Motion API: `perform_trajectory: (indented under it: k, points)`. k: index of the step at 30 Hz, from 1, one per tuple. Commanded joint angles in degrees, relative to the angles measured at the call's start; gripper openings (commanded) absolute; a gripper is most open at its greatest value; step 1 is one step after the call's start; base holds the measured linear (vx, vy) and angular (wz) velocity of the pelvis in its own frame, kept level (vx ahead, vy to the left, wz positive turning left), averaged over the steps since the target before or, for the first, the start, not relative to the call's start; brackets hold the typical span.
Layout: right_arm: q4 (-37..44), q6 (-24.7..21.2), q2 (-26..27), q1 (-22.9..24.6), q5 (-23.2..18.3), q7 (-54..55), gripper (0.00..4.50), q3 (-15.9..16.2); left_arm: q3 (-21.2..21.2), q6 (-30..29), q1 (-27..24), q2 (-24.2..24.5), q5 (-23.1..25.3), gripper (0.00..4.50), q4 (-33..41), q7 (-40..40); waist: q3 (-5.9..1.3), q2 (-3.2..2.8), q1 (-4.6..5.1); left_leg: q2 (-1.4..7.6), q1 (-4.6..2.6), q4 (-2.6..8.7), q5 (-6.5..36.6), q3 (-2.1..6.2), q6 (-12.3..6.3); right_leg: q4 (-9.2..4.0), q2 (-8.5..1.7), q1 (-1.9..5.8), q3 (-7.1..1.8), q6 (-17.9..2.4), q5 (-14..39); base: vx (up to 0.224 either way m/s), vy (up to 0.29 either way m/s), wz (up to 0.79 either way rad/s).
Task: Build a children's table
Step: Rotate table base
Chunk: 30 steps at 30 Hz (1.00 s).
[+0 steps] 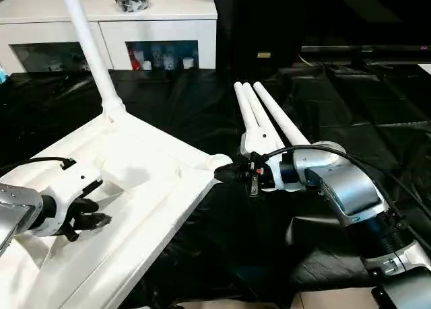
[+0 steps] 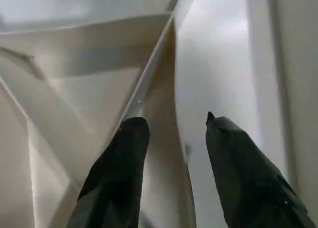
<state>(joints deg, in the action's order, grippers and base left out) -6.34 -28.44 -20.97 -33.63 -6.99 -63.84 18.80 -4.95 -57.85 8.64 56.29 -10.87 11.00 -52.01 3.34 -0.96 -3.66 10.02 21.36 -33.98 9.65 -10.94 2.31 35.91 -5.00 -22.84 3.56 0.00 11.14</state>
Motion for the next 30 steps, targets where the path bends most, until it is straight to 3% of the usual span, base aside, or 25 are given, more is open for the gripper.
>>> perform_trajectory:
  k: [1, 3, 5, 9, 13, 15, 18, 20, 22, 25, 26, 27, 28, 30]
  points:
    - [2.47, -0.50, -0.11, 0.21, -0.89, -0.10, 0.00, 0.73, -0.31, 0.28, 0.39, 0.19, 0.67, 2.14, -0.19, 0.10, -3.25, -1.26, -0.22, 2.67, -1.50, 4.58, 23.23, 2.06, 3.01, -5.03, -2.96, 1.41, -2.86, -11.05, 19.66, 0.000, 0.000, 0.00]
    - [2.65, -0.42, -0.16, 0.39, -0.87, -0.41, 0.00, 1.02, -0.95, 1.21, 0.94, -1.35, 0.27, 2.14, -2.48, 0.09, -3.23, -1.28, -0.23, 2.69, -1.55, 4.65, 23.55, 2.07, 3.10, -4.98, -2.93, 1.38, -2.85, -11.05, 19.33, 0.000, 0.000, 0.00]
    - [2.52, -0.29, -0.10, 0.44, -0.75, -0.39, 0.00, 1.15, -1.40, 2.59, 1.43, -2.18, 0.60, 1.79, -4.35, 0.55, -3.29, -1.15, -0.27, 2.61, -1.59, 4.54, 23.32, 2.01, 3.12, -5.05, -2.99, 1.37, -2.90, -11.27, 19.07, 0.000, 0.000, 0.00]
    - [2.55, -0.13, -0.11, 0.45, -0.59, -0.29, 0.00, 1.42, -3.21, 7.21, 1.78, -1.96, 2.06, 1.61, -7.70, 0.26, -3.42, -1.62, -0.27, 2.62, -1.42, 4.60, 23.08, 2.16, 3.03, -4.95, -2.99, 1.57, -2.85, -11.21, 17.78, 0.000, 0.000, 0.00]
    - [2.91, -0.42, -0.26, 0.50, -0.89, -0.27, 0.00, 1.24, -3.53, 9.50, 2.71, -2.47, 2.74, 1.34, -10.19, 0.21, -3.44, -1.57, -0.24, 2.59, -1.49, 4.57, 23.13, 2.10, 3.06, -4.90, -3.00, 1.61, -2.83, -11.56, 17.17, 0.000, 0.000, 0.00]
    - [3.25, -1.01, -0.12, 0.42, -1.70, -0.46, 0.00, 0.95, -4.08, 11.68, 4.66, -3.16, 3.20, 0.98, -13.68, -0.35, -3.47, -1.71, -0.32, 2.52, -1.72, 4.51, 23.67, 2.06, 3.24, -4.96, -2.91, 1.48, -2.81, -11.47, 17.73, 0.000, 0.000, 0.00]
    - [4.75, -1.54, -0.65, 1.29, -2.67, -1.49, 0.00, 0.88, -4.17, 12.52, 4.90, -3.33, 3.07, 0.92, -13.98, -0.56, -3.45, -1.76, -0.47, 2.62, -1.58, 4.61, 23.61, 2.20, 3.34, -4.90, -2.99, 1.70, -2.79, -11.43, 17.23, 0.000, 0.000, 0.00]
    - [5.93, -2.63, -1.62, 1.80, -4.86, -4.46, 0.00, 0.74, -4.60, 14.13, 6.32, -3.64, 2.81, 0.83, -14.71, -1.56, -3.46, -1.44, -0.65, 2.68, -1.68, 4.57, 23.74, 2.18, 2.95, -5.02, -3.04, 1.69, -2.83, -11.28, 17.69, 0.000, 0.000, 0.00]
    - [5.75, -3.05, -1.67, 1.68, -5.30, -5.23, 0.00, 0.95, -5.23, 15.21, 6.82, -3.41, 3.16, 0.52, -15.22, -2.39, -3.38, -1.80, -0.71, 2.69, -1.46, 4.64, 23.89, 2.34, 3.08, -4.94, -3.14, 1.83, -2.79, -11.51, 18.16, 0.000, 0.000, 0.00]
    - [5.87, -2.97, -2.08, 2.03, -5.55, -6.27, 0.00, 1.43, -5.95, 16.79, 7.23, -3.42, 3.54, 0.46, -15.52, -3.57, -3.44, -1.59, -0.99, 2.77, -1.56, 4.61, 23.55, 2.26, 3.42, -4.84, -3.25, 1.67, -2.83, -11.70, 18.08, 0.000, 0.000, 0.00]
    - [5.66, -2.96, -2.21, 2.07, -5.60, -6.63, 0.00, 1.56, -6.47, 17.42, 7.71, -3.43, 3.58, 0.20, -15.74, -4.53, -3.43, -1.54, -1.02, 2.79, -1.50, 4.65, 23.40, 2.29, 3.47, -4.80, -3.25, 1.75, -2.82, -11.72, 17.88, 0.000, 0.000, 0.00]
    - [4.64, -2.68, -2.19, 1.65, -5.22, -6.67, 0.00, 1.88, -7.27, 19.05, 8.90, -3.61, 3.90, 0.20, -16.98, -5.48, -3.44, -1.29, -1.09, 2.76, -1.62, 4.58, 23.19, 2.13, 3.29, -4.92, -3.19, 1.60, -2.89, -11.71, 17.82, 0.000, 0.000, 0.00]
    - [4.55, -2.66, -2.19, 1.61, -5.20, -6.67, 0.00, 1.91, -7.35, 19.23, 9.02, -3.63, 3.93, 0.12, -17.13, -5.57, -3.42, -1.41, -1.23, 2.70, -1.69, 4.54, 23.12, 2.18, 3.18, -4.98, -3.25, 1.56, -2.89, -11.68, 18.20, 0.000, 0.000, 0.00]
    - [3.10, -2.05, -1.95, 0.65, -4.35, -5.87, 0.00, 2.50, -9.26, 27.32, 10.87, -3.64, 5.34, 0.04, -20.36, -8.80, -3.49, -1.64, -1.48, 2.69, -1.75, 4.56, 23.18, 2.18, 3.36, -5.05, -3.26, 1.52, -2.88, -11.69, 17.97, 0.000, 0.000, 0.00]
